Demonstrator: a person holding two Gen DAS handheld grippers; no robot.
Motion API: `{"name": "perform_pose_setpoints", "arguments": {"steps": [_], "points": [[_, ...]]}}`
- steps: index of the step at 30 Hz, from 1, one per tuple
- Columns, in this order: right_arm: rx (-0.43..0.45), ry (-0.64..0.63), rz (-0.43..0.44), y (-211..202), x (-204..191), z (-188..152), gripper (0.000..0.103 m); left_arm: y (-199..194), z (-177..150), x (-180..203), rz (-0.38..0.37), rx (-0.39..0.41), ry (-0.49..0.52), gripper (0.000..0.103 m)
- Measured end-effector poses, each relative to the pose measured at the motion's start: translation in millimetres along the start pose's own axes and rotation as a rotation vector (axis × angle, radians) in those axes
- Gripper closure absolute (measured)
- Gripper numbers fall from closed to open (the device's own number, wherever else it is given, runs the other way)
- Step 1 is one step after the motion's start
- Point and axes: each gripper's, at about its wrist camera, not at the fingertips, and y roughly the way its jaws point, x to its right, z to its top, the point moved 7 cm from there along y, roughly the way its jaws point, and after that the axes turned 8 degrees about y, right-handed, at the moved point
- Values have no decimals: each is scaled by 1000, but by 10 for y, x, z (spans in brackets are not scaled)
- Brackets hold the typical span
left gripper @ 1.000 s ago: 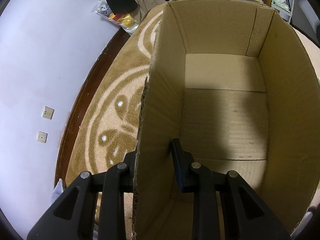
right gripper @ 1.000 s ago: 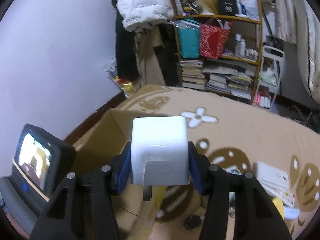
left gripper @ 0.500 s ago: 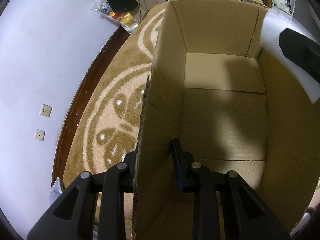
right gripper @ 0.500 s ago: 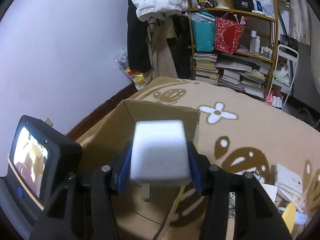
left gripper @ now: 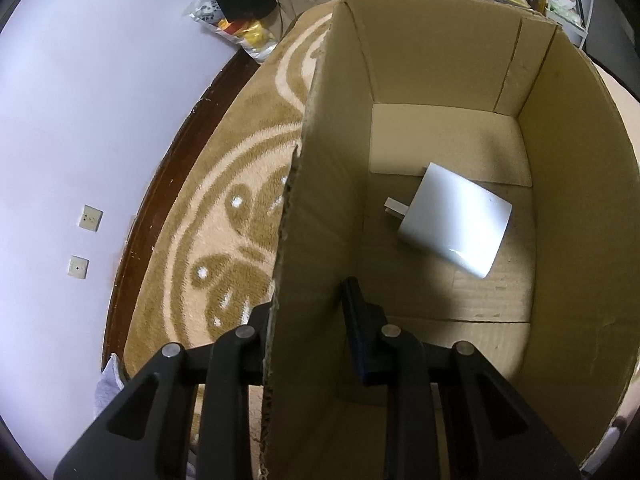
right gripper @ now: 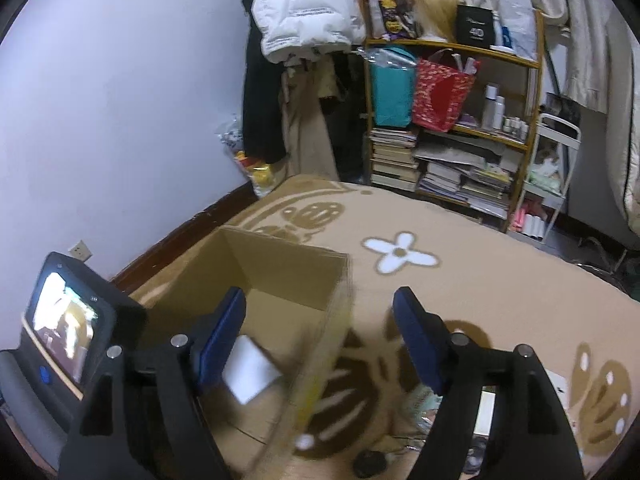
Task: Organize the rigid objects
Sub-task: 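Grasp the clear cartoon-printed earbud case with the right gripper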
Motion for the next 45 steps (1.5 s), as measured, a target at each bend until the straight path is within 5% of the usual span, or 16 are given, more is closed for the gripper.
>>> {"name": "perform_pose_setpoints", "arguments": {"steps": [16, 45], "points": [[-64, 140, -94, 195, 895, -367, 20, -5, 11, 15, 6, -3, 8, 78], [-229, 173, -129, 696, 1031, -971, 34, -46, 24, -1, 15, 2, 17, 78]]}}
